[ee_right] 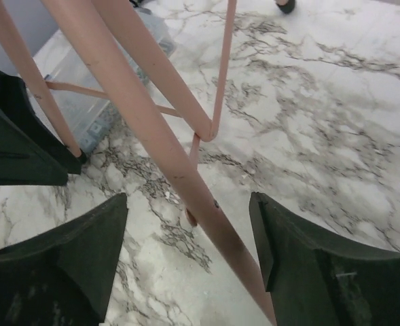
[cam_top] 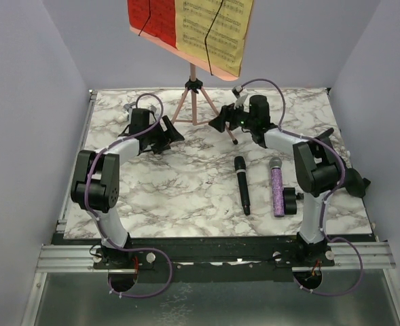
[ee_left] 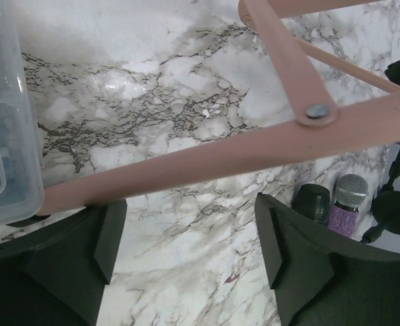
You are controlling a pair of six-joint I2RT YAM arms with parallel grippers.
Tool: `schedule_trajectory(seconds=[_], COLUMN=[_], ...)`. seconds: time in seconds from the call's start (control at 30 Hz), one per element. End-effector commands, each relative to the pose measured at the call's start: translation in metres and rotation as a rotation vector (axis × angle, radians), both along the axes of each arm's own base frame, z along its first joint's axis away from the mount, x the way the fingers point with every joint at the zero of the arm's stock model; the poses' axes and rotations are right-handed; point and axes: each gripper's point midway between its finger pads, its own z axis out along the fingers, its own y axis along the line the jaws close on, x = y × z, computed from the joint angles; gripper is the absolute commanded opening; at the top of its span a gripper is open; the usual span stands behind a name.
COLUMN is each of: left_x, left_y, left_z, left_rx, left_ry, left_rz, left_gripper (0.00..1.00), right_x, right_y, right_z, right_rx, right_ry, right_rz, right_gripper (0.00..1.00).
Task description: Set up the instrument practice props
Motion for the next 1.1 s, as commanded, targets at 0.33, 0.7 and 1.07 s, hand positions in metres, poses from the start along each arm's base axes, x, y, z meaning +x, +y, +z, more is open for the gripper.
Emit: schedule_trajectory(seconds=[0.33,0.7,1.07], left_x=[-0.051,-0.119,-0.121], left_y=[0.032,0.030,0.015], left_z=[0.112,0.104,0.102], left_rx=[0.084,0.152,0.107], left_ry=[-0.248,-0.334,-0.319], left_rz=[0.038,-0.130,-0.193], left_gripper=[0.99,0.90,0.86], right_x=[-0.126,-0.220,-0.194], right_y=[-0.125,-0.216,-0.270], right_z=[0.009,-0.011,-0.016], right_rx=[-0.201,-0.312,-0.374], right_ry=[0.337,0.502,0.415], right_rz=[-0.534,-0.934,-1.202], right_gripper=[0.84,0.90,1.00])
